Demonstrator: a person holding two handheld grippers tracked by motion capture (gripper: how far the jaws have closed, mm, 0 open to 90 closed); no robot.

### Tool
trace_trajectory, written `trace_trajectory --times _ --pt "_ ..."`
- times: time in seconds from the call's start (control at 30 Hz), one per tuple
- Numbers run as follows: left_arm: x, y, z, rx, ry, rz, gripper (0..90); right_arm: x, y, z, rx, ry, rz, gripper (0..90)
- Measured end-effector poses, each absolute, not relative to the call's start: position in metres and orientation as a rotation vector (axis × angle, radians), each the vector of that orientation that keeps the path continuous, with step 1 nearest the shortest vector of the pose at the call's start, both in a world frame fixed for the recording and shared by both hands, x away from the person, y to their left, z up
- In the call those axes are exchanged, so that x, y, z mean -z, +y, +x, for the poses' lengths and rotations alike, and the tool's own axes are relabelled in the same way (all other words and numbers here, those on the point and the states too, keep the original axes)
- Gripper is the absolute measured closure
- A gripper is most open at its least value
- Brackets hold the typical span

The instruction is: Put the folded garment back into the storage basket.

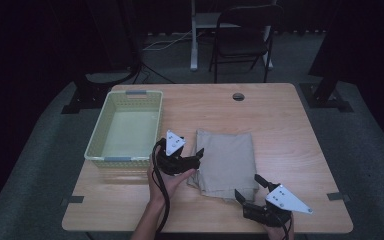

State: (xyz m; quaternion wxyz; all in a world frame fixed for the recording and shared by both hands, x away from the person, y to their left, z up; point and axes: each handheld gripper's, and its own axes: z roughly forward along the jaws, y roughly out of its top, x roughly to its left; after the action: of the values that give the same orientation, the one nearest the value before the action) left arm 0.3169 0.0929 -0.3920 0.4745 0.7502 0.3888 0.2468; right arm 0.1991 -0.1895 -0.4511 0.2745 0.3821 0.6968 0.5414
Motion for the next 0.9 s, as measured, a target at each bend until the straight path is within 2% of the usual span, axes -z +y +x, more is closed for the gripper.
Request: trace_trajectory --times 0.9 --pt "0.396 0.08 0.344 -0.602 0.99 1.875 22.8 0.451 -0.19 0.199 -1.463 1.879 1.022 18.5"
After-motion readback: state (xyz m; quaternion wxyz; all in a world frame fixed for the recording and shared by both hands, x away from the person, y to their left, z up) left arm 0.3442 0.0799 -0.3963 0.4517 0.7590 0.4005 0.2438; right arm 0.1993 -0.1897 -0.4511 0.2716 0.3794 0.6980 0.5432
